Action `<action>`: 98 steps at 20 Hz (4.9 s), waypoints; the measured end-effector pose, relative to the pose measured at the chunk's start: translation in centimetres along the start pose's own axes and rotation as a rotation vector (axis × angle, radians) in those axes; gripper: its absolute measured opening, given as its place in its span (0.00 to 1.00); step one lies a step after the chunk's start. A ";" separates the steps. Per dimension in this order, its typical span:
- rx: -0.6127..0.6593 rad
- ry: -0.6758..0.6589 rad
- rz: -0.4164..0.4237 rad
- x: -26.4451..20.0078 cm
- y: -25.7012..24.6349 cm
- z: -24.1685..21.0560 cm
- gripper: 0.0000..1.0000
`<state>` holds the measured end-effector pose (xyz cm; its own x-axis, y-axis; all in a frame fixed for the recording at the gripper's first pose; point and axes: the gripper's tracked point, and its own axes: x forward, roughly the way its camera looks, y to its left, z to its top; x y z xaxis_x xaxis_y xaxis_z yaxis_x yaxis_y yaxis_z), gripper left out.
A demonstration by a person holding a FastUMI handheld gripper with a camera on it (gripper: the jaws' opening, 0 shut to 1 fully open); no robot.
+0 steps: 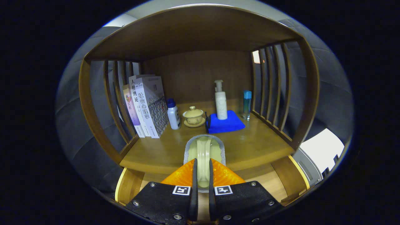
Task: Pull open the drawer, take out the items inside it, and place them on the countertop above the cabinet.
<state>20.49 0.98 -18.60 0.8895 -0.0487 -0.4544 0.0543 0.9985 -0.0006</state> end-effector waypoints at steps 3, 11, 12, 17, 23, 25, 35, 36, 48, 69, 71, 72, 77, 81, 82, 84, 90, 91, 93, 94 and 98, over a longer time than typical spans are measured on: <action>-0.052 -0.021 0.026 3.0 0.8 1.1 0.14; -0.092 -0.033 0.041 7.9 0.6 1.1 0.17; -0.090 -0.034 0.034 8.3 0.2 1.2 0.18; -0.060 -0.060 0.036 9.6 -0.5 1.6 0.22; 0.034 -0.170 0.099 6.7 -0.2 3.1 0.62; 0.081 -0.260 0.149 3.6 0.2 4.6 0.85; 0.137 -0.538 -0.026 -16.5 -6.9 5.4 0.95; 0.155 -0.546 -0.014 -18.0 -6.7 4.6 0.95; -0.063 -0.520 0.004 -25.6 -1.9 -5.9 0.95; -0.158 -0.251 -0.013 -16.6 -2.5 -17.7 0.96; -0.138 -0.265 -0.006 -16.1 -2.2 -17.5 0.94; -0.121 -0.272 0.003 -15.9 -2.0 -17.3 0.95; -0.112 -0.238 0.008 -13.4 -2.1 -16.4 0.96; -0.101 -0.236 0.007 -10.7 -2.0 -14.4 0.95; -0.102 -0.244 0.007 -9.7 -1.9 -13.8 0.95; -0.115 -0.235 0.000 -8.0 -1.9 -13.3 0.95; -0.116 -0.246 -0.006 -2.3 -1.7 -11.7 0.95; -0.121 -0.247 -0.007 -1.6 -1.7 -11.4 0.95; -0.130 -0.248 -0.008 0.0 -1.7 -11.0 0.95; -0.130 -0.250 -0.007 0.6 -1.7 -10.7 0.95; -0.122 -0.264 -0.025 2.1 -1.6 -10.2 0.95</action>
<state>17.67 -0.47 -28.67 0.9767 -0.0621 -0.2056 0.0372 0.9917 -0.1229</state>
